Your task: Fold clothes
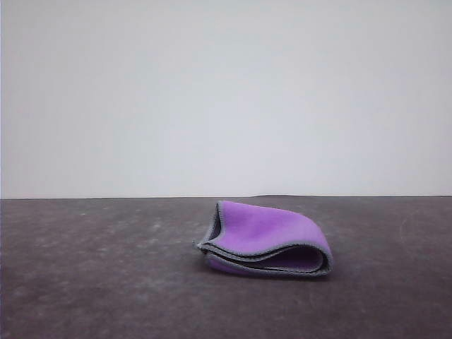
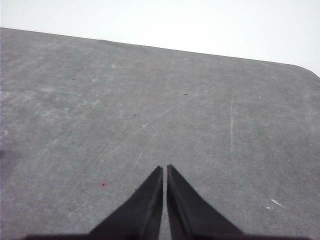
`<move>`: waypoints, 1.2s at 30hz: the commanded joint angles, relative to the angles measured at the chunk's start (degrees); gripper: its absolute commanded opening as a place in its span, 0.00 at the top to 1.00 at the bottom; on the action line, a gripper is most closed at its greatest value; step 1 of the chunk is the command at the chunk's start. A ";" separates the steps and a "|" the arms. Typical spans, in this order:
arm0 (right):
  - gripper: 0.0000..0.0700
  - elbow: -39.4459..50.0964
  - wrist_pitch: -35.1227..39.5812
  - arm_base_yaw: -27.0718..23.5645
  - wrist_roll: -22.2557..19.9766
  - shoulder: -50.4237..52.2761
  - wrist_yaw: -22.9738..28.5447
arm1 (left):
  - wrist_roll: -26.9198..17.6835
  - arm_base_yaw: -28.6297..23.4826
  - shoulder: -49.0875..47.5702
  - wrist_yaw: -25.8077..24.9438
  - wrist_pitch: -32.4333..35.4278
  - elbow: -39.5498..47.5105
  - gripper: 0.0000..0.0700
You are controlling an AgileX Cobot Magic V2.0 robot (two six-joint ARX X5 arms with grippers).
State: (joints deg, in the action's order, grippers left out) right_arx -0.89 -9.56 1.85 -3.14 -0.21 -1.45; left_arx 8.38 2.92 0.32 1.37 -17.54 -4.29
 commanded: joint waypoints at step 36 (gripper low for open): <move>0.99 0.22 0.74 0.00 0.61 0.00 0.00 | -0.26 0.11 -0.14 -0.28 -0.70 1.05 0.98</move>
State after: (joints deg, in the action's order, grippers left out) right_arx -0.89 -9.56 1.85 -3.14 -0.21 -1.45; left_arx 8.38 2.92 0.32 1.35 -17.54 -4.29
